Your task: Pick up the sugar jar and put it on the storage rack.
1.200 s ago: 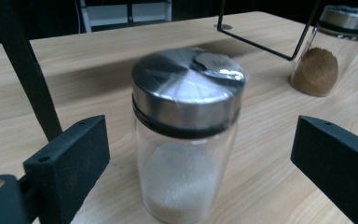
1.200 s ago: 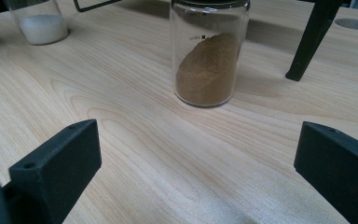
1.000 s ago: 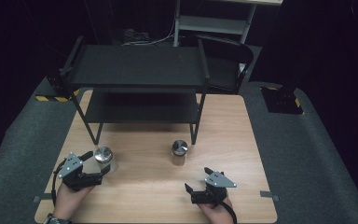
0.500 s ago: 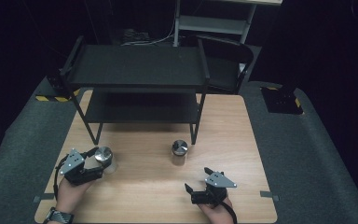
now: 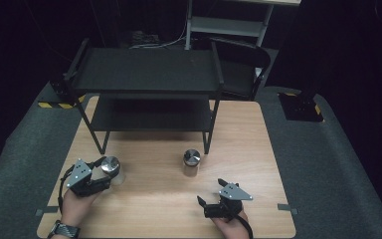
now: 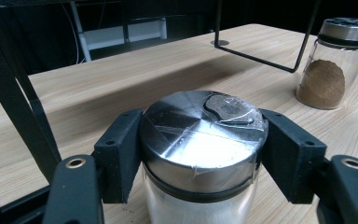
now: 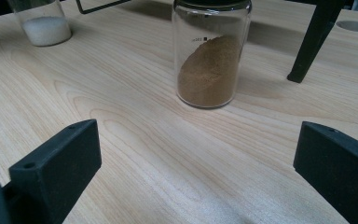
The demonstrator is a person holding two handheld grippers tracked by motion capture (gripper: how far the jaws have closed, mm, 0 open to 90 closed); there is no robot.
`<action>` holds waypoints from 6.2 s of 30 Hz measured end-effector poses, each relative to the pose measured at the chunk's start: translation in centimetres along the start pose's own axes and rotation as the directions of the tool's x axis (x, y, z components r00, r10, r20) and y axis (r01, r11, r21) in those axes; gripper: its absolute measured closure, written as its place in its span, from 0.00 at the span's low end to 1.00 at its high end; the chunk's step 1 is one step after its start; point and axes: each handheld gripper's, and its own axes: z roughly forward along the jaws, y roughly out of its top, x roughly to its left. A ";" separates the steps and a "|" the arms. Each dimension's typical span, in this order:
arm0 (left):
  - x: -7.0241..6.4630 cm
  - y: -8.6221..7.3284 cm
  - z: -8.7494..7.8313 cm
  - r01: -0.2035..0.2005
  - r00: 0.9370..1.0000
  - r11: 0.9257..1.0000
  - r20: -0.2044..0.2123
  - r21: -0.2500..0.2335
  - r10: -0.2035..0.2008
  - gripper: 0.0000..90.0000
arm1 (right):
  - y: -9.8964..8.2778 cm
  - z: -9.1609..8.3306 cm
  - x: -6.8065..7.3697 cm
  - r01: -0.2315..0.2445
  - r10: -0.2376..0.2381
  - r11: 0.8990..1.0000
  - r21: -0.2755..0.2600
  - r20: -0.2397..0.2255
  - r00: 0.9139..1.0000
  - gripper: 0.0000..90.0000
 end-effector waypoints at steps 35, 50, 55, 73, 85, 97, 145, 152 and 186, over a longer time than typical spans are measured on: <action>-1.2 1.6 -2.0 -0.002 1.000 0.997 -0.011 -0.071 0.001 0.39 | 0.1 0.0 -0.1 -0.005 0.005 1.000 0.004 -0.003 1.000 0.00; -2.1 3.6 -3.6 -0.003 1.000 0.995 -0.009 -0.102 0.002 0.39 | 0.9 0.3 0.0 -0.003 0.003 0.998 0.056 0.007 1.000 0.00; -2.1 4.3 -3.9 -0.006 1.000 0.994 -0.002 -0.108 0.006 0.39 | 1.0 0.3 0.1 0.003 -0.003 0.998 0.064 0.010 1.000 0.00; -2.4 7.5 -4.6 -0.021 1.000 0.989 0.000 -0.148 0.021 0.39 | 0.8 0.1 -0.2 -0.003 0.003 0.998 0.061 0.001 1.000 0.00; -2.2 10.2 -4.8 -0.039 0.999 0.982 0.001 -0.182 0.040 0.39 | 0.8 0.0 -0.3 -0.003 0.003 0.998 0.055 -0.002 1.000 0.00; -1.8 12.8 -5.3 -0.030 0.999 0.977 0.010 -0.210 0.033 0.39 | 0.7 0.0 -0.3 -0.002 0.002 0.999 0.054 -0.003 1.000 0.00; 0.1 24.8 -3.6 -0.059 0.998 0.942 -0.005 -0.329 0.061 0.39 | 0.7 0.0 -0.5 -0.001 0.001 0.999 0.051 -0.015 1.000 0.00; 0.4 26.2 -2.6 -0.056 0.998 0.940 -0.022 -0.336 0.052 0.39 | 0.6 -0.1 -0.5 -0.002 0.003 0.999 0.049 -0.016 1.000 0.00; 2.0 28.3 4.4 -0.017 0.994 0.957 -0.108 -0.290 -0.015 0.39 | 0.4 -0.2 -0.7 -0.006 0.007 0.999 0.034 -0.029 1.000 0.00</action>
